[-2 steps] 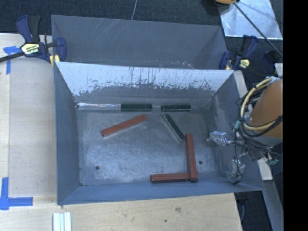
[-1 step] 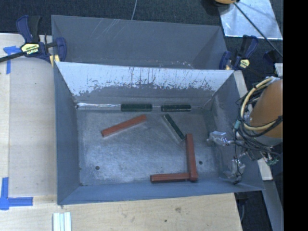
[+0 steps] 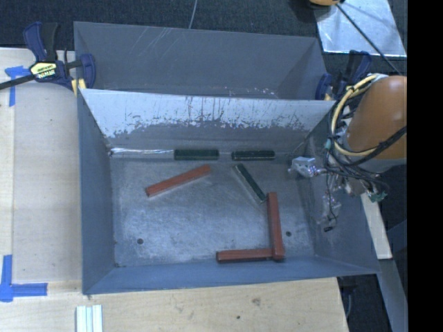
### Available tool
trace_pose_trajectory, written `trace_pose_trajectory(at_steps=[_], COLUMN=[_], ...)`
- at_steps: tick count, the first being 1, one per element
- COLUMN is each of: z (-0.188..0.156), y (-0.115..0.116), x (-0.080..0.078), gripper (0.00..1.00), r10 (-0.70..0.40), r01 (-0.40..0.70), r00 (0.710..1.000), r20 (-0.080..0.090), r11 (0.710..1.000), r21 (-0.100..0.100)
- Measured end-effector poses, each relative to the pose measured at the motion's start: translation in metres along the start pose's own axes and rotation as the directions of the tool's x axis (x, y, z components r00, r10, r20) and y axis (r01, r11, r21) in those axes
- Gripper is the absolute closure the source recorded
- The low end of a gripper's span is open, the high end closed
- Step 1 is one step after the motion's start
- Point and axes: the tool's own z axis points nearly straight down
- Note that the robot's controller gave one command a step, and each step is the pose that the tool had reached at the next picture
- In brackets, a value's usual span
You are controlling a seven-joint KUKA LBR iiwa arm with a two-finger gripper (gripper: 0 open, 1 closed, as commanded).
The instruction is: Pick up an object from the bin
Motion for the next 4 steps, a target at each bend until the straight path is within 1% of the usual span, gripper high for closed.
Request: trace_pose_trajectory(at_steps=[1, 2, 3, 4], z=[0.036, 0.046, 0.020, 0.017], y=[0.011, 0.012, 0.041, 0.055], x=[0.002, -0.051, -0.077, -0.066], gripper=[0.00, 0.00, 0.00, 0.00], r10=[-0.019, -0.033, -0.072, -0.073], r01=[0.019, 0.033, 0.072, 0.073], r00=[1.000, 0.999, 0.997, 0.997], r20=[-0.001, -0.006, -0.003, 0.003], r11=[1.000, 0.999, 0.997, 0.997], r21=[-0.001, -0.003, -0.003, -0.002])
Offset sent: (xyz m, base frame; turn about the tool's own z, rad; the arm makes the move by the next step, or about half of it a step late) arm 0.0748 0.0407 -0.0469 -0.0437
